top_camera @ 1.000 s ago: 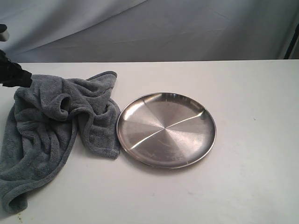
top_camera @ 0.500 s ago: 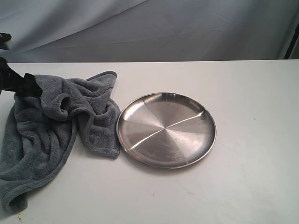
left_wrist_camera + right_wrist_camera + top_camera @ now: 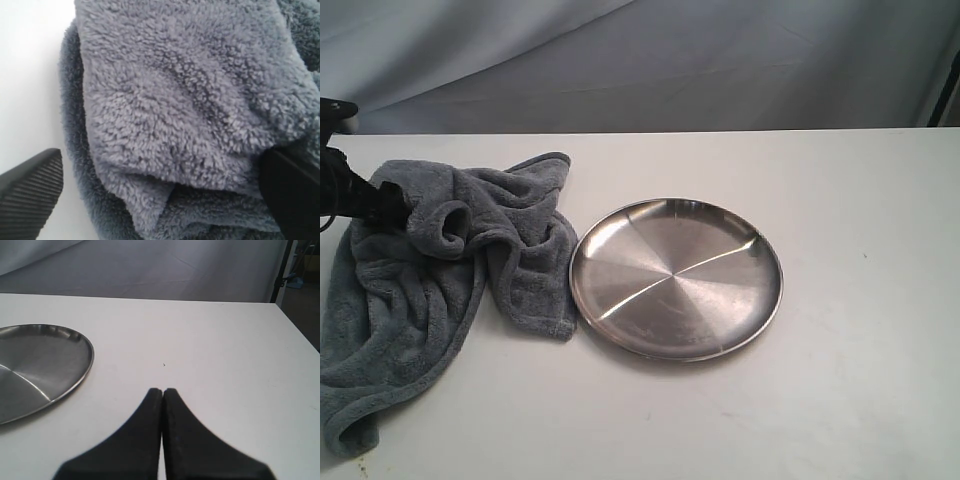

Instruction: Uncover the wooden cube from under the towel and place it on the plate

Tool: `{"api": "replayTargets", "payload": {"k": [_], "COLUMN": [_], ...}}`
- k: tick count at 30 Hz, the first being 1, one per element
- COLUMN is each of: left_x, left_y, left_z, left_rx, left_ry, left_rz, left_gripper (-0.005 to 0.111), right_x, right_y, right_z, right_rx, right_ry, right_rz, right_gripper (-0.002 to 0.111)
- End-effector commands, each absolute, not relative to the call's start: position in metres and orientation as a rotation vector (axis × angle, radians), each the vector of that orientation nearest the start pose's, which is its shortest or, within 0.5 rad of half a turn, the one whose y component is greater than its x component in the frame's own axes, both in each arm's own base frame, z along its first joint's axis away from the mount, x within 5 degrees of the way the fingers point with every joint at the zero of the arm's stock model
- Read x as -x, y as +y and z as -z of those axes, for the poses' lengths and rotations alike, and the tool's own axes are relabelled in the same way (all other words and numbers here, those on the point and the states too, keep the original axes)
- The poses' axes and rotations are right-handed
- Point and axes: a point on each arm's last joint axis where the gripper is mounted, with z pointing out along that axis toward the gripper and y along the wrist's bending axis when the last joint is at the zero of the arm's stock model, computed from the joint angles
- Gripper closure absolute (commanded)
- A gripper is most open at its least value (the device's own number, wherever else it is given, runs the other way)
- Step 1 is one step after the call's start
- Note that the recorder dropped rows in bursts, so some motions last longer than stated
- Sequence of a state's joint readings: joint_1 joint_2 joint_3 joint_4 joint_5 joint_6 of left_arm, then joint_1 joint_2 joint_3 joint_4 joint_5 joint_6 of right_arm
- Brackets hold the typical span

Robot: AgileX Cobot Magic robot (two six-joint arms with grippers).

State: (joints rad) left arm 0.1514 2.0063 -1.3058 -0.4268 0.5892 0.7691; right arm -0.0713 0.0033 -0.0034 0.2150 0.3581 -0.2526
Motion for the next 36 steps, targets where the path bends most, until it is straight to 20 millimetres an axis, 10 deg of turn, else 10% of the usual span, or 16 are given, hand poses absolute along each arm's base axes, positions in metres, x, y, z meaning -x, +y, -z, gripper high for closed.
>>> {"api": "replayTargets", "payload": {"k": [1,29,36], "left_x": [-0.4077,-0.4099,-0.4084], "left_y": [0.0373,0.0371,0.0367], "left_z": [-0.1473,-0.1466,-0.146], "left_rx": [-0.344,-0.273,-0.288], "left_ry": [2.656,2.645,2.66], "left_rz": [0.192,0.209,0.215], "left_gripper": [0.003,0.004,0.05], "right_x": [-0.0537,-0.0537,-0.0537], "right_y": [0.003,0.003,0.003], "right_z": [-0.1828,-0.1828,-0.1828], "right_rx": [0.031,0.031,0.031], "right_ry": [1.821,1.821,1.821], "right_rz": [0.015,0.015,0.015], "right_gripper": [0.108,0.108,0.108]}}
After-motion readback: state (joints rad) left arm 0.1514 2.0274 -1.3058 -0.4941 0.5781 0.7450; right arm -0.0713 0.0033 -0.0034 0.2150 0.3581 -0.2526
